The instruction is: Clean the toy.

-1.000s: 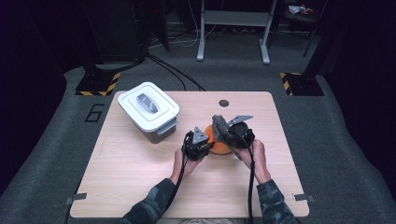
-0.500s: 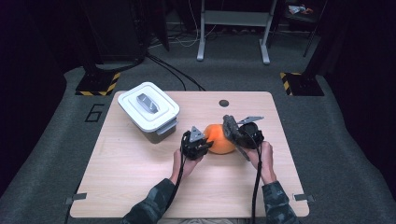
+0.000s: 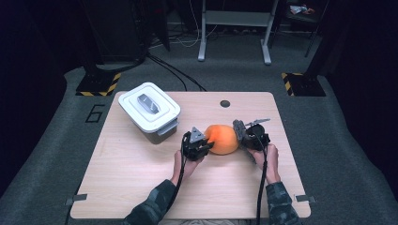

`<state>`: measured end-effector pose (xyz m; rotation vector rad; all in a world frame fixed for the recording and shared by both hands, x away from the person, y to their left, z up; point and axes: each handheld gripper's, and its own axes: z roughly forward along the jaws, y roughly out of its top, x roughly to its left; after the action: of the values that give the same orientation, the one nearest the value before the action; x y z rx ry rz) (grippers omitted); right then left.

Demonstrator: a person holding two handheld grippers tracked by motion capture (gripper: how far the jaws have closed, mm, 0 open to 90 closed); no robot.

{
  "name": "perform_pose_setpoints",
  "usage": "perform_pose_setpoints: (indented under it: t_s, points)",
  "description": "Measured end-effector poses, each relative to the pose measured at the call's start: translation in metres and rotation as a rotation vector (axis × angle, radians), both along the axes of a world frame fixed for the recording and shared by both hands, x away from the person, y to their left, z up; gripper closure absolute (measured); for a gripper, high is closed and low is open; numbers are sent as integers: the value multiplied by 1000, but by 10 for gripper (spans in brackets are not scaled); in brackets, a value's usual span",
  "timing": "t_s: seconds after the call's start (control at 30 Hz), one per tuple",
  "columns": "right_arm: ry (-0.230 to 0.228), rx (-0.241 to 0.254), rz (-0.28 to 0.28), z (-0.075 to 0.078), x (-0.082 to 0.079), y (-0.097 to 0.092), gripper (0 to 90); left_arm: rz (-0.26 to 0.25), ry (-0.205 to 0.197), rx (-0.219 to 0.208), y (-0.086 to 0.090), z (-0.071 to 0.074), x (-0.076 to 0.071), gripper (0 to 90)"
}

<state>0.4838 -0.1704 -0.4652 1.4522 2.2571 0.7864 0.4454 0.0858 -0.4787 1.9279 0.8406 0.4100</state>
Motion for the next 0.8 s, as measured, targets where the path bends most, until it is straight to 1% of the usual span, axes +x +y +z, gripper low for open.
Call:
perform_pose_setpoints:
  t_s: [0.03, 0.07, 0.1, 0.17, 0.2, 0.23, 0.27, 0.33, 0.47, 0.5, 0.6, 0.63, 0.67, 0.7, 0.73, 0.77, 0.8]
  points:
    - [4, -3, -6, -3, 2, -1, 731, 0, 1, -1, 0, 0, 0, 759]
    - [19, 4, -15, -7, 2, -2, 730, 1, 1, -1, 0, 0, 0, 758]
    - [28, -2, -17, -10, 4, -3, 730, 1, 1, 1, 0, 0, 0, 758]
    - [50, 16, -24, -15, 6, -7, 730, 7, 9, -11, 0, 0, -1, 756]
    - [54, 32, -25, -14, 6, -10, 730, 7, 9, -11, 0, 0, -1, 755]
    - [51, 30, -28, -13, 5, -10, 730, 11, 10, -15, 1, 0, -1, 755]
    - [44, 28, -25, -11, 4, -12, 731, 12, 7, -12, 1, 0, -1, 754]
    - [6, 24, -26, -1, -2, -14, 732, 14, 8, -16, 2, 0, -1, 754]
    - [-53, 42, -9, 23, -13, -12, 731, 15, 3, -9, 0, 1, -1, 754]
    - [-78, 48, 8, 31, -17, -9, 731, 15, 4, -11, 0, 1, -1, 754]
    - [-116, 58, 56, 46, -24, 3, 730, 14, 5, -11, 0, 1, -1, 753]
    - [-128, 62, 86, 52, -27, 10, 730, 14, 5, -11, 0, 1, -2, 753]
    - [-136, 58, 103, 55, -29, 16, 730, 13, 4, -9, 0, 1, -2, 752]
    - [-141, 51, 118, 57, -30, 23, 730, 10, 1, -4, 0, 1, -1, 752]
    - [-141, 51, 118, 57, -30, 23, 730, 10, 1, -4, 0, 1, -1, 752]
    - [-143, 31, 148, 58, -29, 34, 729, 7, 4, -4, 0, 1, -2, 752]
    - [-145, 24, 156, 57, -28, 39, 729, 6, 3, -2, 0, 1, -2, 752]
